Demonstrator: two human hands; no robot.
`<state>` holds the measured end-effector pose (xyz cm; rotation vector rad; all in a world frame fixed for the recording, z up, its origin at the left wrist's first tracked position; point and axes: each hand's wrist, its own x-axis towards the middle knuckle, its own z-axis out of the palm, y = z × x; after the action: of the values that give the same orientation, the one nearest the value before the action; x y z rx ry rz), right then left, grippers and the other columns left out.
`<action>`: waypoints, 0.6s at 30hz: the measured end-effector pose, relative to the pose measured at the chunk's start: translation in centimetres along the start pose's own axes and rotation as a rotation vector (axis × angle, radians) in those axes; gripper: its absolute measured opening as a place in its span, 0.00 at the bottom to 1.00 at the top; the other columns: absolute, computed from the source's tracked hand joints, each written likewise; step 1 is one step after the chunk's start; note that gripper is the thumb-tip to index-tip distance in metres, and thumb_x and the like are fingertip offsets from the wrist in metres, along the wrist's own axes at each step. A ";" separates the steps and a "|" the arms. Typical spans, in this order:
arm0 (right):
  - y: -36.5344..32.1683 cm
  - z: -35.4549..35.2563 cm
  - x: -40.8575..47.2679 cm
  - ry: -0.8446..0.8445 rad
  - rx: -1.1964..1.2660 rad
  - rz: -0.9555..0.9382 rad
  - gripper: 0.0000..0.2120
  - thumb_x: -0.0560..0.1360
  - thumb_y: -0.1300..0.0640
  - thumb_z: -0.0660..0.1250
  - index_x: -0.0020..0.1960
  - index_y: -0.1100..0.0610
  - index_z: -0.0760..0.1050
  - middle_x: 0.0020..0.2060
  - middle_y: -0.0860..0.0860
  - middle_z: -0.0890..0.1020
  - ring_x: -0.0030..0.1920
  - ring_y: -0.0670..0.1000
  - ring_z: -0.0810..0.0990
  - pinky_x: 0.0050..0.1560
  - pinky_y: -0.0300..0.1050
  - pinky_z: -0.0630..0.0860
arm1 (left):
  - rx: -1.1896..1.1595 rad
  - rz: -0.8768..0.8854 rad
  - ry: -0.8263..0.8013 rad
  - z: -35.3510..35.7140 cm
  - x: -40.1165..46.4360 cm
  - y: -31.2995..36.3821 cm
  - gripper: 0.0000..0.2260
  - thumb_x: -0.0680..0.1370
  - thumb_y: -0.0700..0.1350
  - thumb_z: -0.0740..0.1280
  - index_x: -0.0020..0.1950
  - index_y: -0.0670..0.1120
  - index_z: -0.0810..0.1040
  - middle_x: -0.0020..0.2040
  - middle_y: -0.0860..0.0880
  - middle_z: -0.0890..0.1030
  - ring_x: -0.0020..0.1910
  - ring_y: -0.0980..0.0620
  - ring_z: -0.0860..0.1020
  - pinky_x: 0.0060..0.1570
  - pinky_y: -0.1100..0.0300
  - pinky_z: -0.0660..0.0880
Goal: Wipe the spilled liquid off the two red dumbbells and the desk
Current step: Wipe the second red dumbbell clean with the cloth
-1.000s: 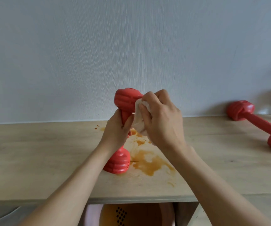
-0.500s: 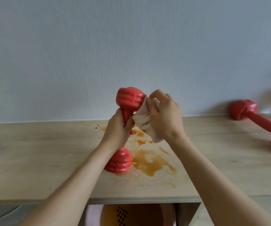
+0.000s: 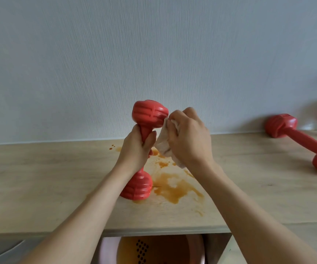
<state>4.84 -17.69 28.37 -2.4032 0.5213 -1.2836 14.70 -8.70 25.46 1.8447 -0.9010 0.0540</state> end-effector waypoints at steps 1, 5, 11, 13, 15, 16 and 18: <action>-0.6 0.2 0.0 0.027 -0.017 -0.059 0.09 0.77 0.55 0.61 0.43 0.59 0.75 0.43 0.54 0.74 0.36 0.59 0.75 0.33 0.48 0.71 | 0.002 -0.001 0.002 0.0 0.0 -0.1 0.04 0.79 0.43 0.62 0.45 0.46 0.68 0.32 0.50 0.75 0.24 0.61 0.74 0.24 0.71 0.67; -2.0 0.6 0.1 0.073 -0.059 -0.133 0.08 0.75 0.56 0.62 0.41 0.60 0.74 0.41 0.55 0.74 0.33 0.58 0.73 0.29 0.45 0.68 | 0.008 -0.010 0.016 0.0 -0.1 -0.1 0.10 0.76 0.39 0.63 0.38 0.49 0.66 0.31 0.52 0.74 0.25 0.63 0.72 0.24 0.71 0.66; 1.0 0.7 0.9 -0.085 0.333 0.166 0.05 0.77 0.58 0.61 0.45 0.58 0.74 0.43 0.55 0.77 0.42 0.55 0.77 0.45 0.50 0.74 | -0.114 0.002 -0.116 -0.4 0.2 -0.4 0.07 0.79 0.43 0.61 0.42 0.50 0.68 0.28 0.50 0.74 0.22 0.59 0.73 0.27 0.63 0.70; 1.7 1.0 0.9 -0.099 0.436 0.244 0.06 0.77 0.59 0.61 0.44 0.59 0.74 0.39 0.57 0.79 0.42 0.57 0.78 0.46 0.56 0.76 | -0.198 0.008 -0.142 -0.5 -0.2 -0.4 0.07 0.79 0.42 0.61 0.41 0.48 0.69 0.27 0.50 0.73 0.22 0.56 0.72 0.27 0.60 0.70; 2.1 1.0 0.8 -0.089 0.552 0.304 0.05 0.76 0.58 0.62 0.43 0.58 0.74 0.37 0.56 0.80 0.42 0.59 0.80 0.45 0.60 0.77 | -0.258 0.011 -0.169 -0.4 -0.5 -0.3 0.07 0.79 0.40 0.61 0.42 0.47 0.69 0.26 0.50 0.72 0.22 0.55 0.71 0.26 0.61 0.69; 2.2 1.0 0.7 -0.086 0.589 0.318 0.04 0.76 0.57 0.63 0.43 0.56 0.74 0.37 0.55 0.80 0.42 0.59 0.80 0.45 0.60 0.77 | -0.288 0.003 -0.180 -0.5 -0.5 -0.3 0.05 0.79 0.40 0.61 0.43 0.46 0.69 0.26 0.50 0.72 0.23 0.55 0.71 0.26 0.62 0.69; 2.0 1.0 0.5 -0.078 0.624 0.334 0.03 0.75 0.55 0.65 0.43 0.51 0.72 0.38 0.53 0.79 0.44 0.59 0.80 0.47 0.61 0.77 | -0.334 -0.023 -0.186 -0.6 -0.4 -0.4 0.04 0.78 0.39 0.63 0.48 0.44 0.68 0.26 0.49 0.72 0.23 0.54 0.71 0.27 0.60 0.70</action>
<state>5.65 -19.51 27.22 -1.7545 0.4006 -1.0107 14.90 -7.95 25.26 1.5641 -0.9537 -0.2713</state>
